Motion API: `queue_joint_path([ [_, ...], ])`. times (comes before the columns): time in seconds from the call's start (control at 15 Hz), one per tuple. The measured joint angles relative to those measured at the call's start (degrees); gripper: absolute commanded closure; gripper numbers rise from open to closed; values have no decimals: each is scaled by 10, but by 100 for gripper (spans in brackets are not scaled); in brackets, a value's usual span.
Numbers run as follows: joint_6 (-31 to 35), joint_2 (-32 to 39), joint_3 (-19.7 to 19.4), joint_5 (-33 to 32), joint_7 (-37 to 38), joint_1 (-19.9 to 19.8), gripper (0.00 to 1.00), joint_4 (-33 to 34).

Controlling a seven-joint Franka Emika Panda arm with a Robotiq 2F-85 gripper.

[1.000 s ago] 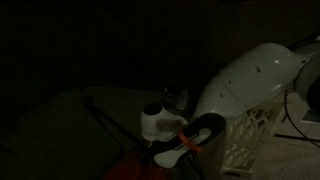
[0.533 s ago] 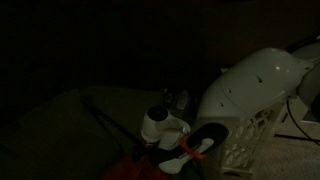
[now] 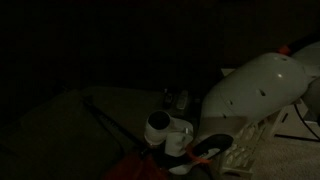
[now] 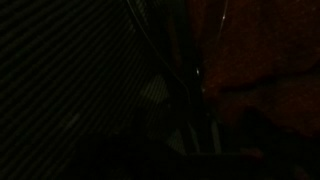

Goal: Put the black rod on the right armrest of the sofa.

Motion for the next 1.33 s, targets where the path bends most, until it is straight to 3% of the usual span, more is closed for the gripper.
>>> queue_joint_path([
  [0.4,-66,2,20,-49,30,-1,6,-1],
  [0.73,-130,4,23,-40,43,-3,7,-2],
  [1.0,-141,4,26,-35,48,-3,17,-2],
  [1.33,-148,5,48,-32,42,-13,14,-2],
])
